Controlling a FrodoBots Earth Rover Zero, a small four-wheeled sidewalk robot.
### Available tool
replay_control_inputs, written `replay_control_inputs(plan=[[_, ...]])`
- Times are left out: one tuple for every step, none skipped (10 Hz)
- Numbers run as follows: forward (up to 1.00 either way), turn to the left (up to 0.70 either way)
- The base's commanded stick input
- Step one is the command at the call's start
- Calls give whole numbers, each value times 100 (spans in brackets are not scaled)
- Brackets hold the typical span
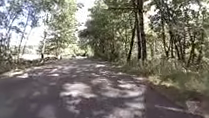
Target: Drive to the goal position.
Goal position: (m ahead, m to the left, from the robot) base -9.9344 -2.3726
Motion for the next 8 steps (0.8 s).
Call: replay_control_inputs(plan=[[45,0],[45,0],[45,0],[45,0],[45,0],[45,0],[45,0],[45,0]])
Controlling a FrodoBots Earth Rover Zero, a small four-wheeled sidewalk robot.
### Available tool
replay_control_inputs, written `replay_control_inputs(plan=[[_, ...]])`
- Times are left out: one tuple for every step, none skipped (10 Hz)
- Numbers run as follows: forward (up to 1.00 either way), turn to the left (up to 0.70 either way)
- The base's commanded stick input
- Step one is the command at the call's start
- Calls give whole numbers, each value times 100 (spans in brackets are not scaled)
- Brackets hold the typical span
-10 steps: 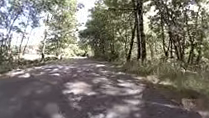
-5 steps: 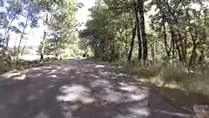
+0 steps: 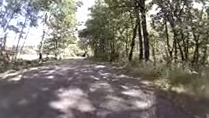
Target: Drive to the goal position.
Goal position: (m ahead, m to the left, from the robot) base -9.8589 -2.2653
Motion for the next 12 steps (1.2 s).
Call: replay_control_inputs(plan=[[45,0],[45,0],[45,0],[45,0],[45,0],[45,0],[45,0],[45,0],[45,0],[45,0],[45,0],[45,0]])
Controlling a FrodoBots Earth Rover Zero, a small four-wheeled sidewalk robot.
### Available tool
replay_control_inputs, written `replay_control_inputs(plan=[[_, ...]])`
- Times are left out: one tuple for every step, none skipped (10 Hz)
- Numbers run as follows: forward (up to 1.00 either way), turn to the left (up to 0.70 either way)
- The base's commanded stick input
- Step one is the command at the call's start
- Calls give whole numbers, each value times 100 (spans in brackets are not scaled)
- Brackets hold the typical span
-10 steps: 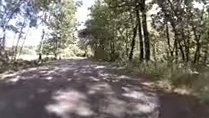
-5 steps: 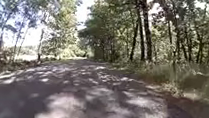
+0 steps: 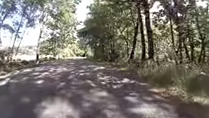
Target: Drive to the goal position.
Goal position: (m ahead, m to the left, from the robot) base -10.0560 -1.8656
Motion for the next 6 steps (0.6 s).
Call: replay_control_inputs(plan=[[45,0],[45,0],[45,0],[45,0],[45,0],[45,0]])
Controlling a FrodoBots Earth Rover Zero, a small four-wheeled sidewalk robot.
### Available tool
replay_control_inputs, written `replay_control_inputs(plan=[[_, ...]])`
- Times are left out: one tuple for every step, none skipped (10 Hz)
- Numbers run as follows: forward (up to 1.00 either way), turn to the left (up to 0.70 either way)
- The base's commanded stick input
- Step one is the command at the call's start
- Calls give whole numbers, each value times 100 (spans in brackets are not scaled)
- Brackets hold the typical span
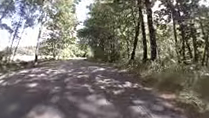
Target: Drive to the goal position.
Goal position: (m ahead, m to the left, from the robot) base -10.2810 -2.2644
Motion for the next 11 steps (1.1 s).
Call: replay_control_inputs(plan=[[45,0],[45,0],[45,0],[45,0],[45,0],[45,0],[45,0],[45,0],[45,0],[45,0],[45,0]])
